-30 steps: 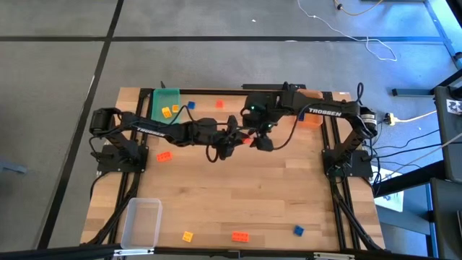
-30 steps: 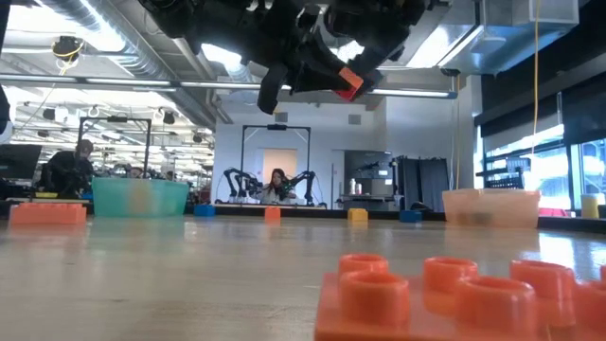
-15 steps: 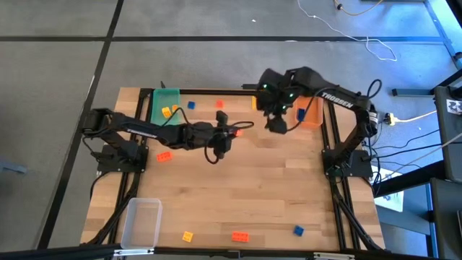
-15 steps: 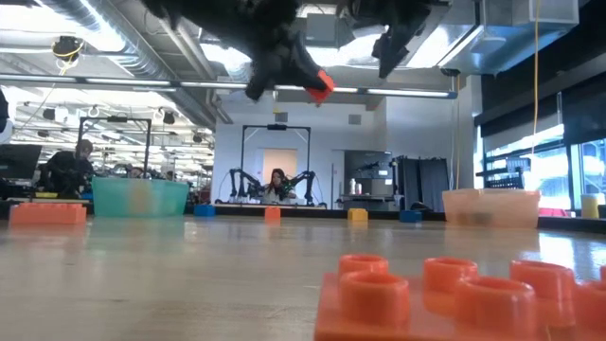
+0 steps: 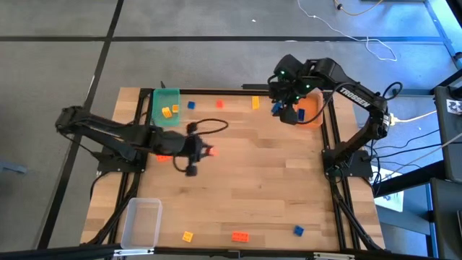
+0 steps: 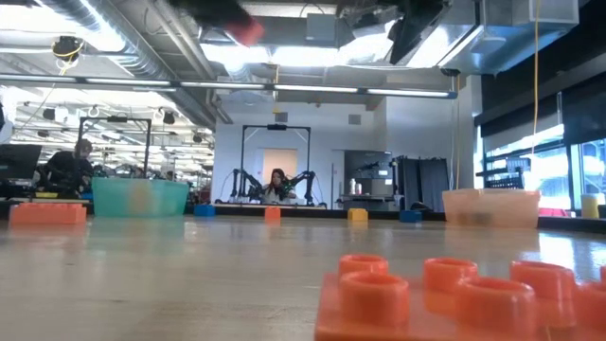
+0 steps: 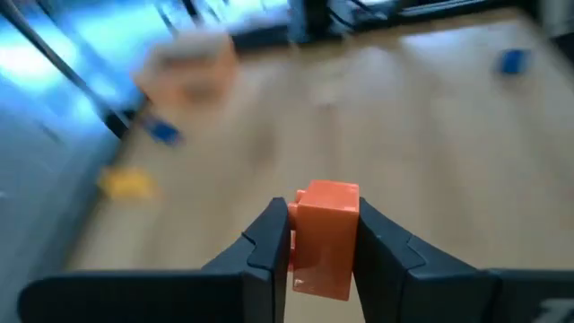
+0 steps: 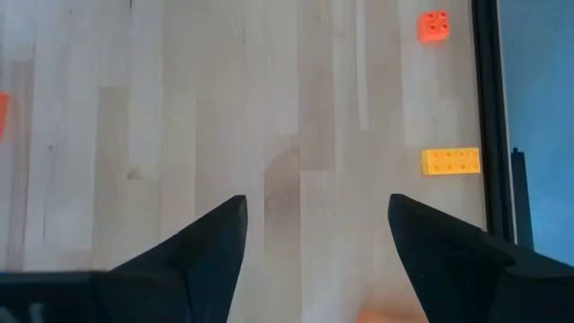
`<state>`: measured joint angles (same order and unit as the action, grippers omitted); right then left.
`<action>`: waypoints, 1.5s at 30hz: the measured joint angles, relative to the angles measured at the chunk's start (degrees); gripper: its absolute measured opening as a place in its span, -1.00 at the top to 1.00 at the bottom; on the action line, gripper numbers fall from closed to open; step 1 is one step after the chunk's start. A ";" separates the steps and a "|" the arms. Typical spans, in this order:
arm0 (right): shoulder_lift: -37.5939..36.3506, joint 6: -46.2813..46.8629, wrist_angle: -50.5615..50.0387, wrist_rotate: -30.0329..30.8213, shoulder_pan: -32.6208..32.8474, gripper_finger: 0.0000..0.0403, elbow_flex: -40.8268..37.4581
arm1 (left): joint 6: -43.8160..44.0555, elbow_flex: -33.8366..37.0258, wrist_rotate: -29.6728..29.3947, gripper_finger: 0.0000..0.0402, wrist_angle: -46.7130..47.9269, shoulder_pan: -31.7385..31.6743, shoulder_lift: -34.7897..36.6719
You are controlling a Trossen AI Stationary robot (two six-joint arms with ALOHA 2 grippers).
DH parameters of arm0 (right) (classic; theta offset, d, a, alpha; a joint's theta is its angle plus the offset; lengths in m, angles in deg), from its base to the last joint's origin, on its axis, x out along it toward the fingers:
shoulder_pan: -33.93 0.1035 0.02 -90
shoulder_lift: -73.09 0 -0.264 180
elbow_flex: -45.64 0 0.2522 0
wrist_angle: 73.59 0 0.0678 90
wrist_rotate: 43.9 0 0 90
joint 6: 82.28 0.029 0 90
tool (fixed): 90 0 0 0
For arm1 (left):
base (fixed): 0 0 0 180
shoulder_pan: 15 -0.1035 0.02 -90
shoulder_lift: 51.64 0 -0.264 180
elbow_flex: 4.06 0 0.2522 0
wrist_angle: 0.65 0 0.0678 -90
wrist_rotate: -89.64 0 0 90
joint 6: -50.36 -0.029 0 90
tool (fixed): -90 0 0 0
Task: Sort & place blocks by color
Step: Put the orange game piece into the transparent bin
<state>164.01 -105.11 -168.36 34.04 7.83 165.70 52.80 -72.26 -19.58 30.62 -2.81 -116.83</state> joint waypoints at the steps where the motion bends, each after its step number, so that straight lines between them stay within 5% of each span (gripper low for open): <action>1: -0.01 -0.16 0.01 0.00 0.00 -0.34 0.00 | 5.31 0.00 0.84 0.59 2.26 1.09 1.30; 11: -0.01 -3.15 1.01 -0.02 -0.11 -0.34 0.00 | 48.66 0.00 18.42 0.59 33.04 13.90 2.37; 21: -0.01 -3.16 3.32 -0.09 -0.11 -0.34 0.00 | 67.24 0.02 37.29 0.59 35.19 27.83 -4.73; 30: -0.01 -3.11 3.54 -0.53 -0.11 -0.34 0.00 | 73.92 0.02 36.74 0.59 34.96 36.18 -15.58; 45: -0.01 -10.84 -3.77 -19.15 0.00 -0.34 0.00 | 73.88 0.02 36.73 0.59 31.39 37.79 -25.41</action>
<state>164.00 -115.95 -172.12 14.89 7.83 165.70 126.68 -72.24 17.16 62.01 34.97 -142.24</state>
